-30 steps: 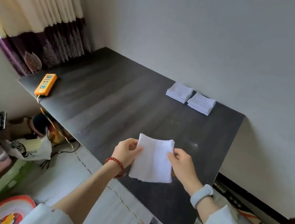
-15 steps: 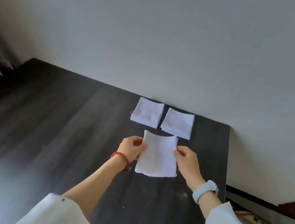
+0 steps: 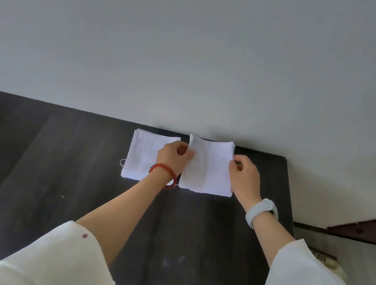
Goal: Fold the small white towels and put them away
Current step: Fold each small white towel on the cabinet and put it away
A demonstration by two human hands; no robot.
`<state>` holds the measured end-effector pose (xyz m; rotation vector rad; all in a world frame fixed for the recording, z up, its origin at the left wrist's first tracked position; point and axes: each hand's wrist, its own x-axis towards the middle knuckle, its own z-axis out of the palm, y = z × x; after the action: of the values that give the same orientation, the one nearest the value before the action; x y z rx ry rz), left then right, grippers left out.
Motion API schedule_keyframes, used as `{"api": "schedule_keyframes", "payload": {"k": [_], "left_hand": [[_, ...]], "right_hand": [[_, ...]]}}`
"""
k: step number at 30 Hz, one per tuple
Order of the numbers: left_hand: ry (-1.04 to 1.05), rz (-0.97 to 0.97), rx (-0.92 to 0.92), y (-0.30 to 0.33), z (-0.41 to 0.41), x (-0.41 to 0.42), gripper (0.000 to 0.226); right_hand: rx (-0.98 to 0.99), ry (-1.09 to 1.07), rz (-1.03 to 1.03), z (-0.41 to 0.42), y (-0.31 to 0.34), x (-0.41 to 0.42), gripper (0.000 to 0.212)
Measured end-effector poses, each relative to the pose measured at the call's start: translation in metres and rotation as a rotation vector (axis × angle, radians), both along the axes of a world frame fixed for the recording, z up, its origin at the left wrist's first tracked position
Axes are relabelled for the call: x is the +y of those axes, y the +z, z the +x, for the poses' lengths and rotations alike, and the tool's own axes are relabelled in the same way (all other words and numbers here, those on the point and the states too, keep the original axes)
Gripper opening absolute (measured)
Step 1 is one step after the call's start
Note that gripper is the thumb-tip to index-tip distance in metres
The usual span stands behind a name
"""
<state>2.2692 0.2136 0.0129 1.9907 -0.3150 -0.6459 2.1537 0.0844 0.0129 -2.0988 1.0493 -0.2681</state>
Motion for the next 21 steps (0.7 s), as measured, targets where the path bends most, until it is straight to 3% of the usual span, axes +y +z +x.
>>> {"api": "schedule_keyframes", "payload": {"k": [5, 7, 9, 11, 13, 15, 18, 21], "left_hand": [[-0.057, 0.119, -0.165, -0.023, 0.006, -0.011, 0.022], [-0.143, 0.253, -0.366, -0.028, 0.004, -0.014, 0.014], [-0.215, 0.348, -0.560, -0.034, 0.003, -0.015, 0.023], [-0.245, 0.342, -0.745, -0.040, 0.003, -0.014, 0.039], [-0.277, 0.338, -0.937, -0.043, 0.001, -0.010, 0.042], [-0.452, 0.520, -0.948, -0.044, -0.002, -0.007, 0.047], [-0.621, 0.681, -0.805, -0.049, 0.001, -0.005, 0.056], [-0.605, 0.694, -0.811, -0.034, 0.001, -0.003, 0.055]], "right_hand": [[0.100, -0.010, -0.018, 0.006, -0.027, -0.013, 0.026], [0.165, -0.023, -0.051, 0.005, -0.033, -0.016, 0.026], [0.203, -0.061, -0.089, 0.004, -0.035, -0.015, 0.027], [0.219, -0.070, -0.224, 0.001, -0.036, -0.010, 0.034], [0.226, 0.057, -0.513, -0.001, -0.038, -0.004, 0.045], [0.355, 0.262, -0.672, -0.001, -0.038, -0.001, 0.054], [0.591, 0.416, -0.528, 0.000, -0.041, -0.002, 0.055], [0.561, 0.412, -0.446, -0.002, -0.029, 0.000, 0.054]]}}
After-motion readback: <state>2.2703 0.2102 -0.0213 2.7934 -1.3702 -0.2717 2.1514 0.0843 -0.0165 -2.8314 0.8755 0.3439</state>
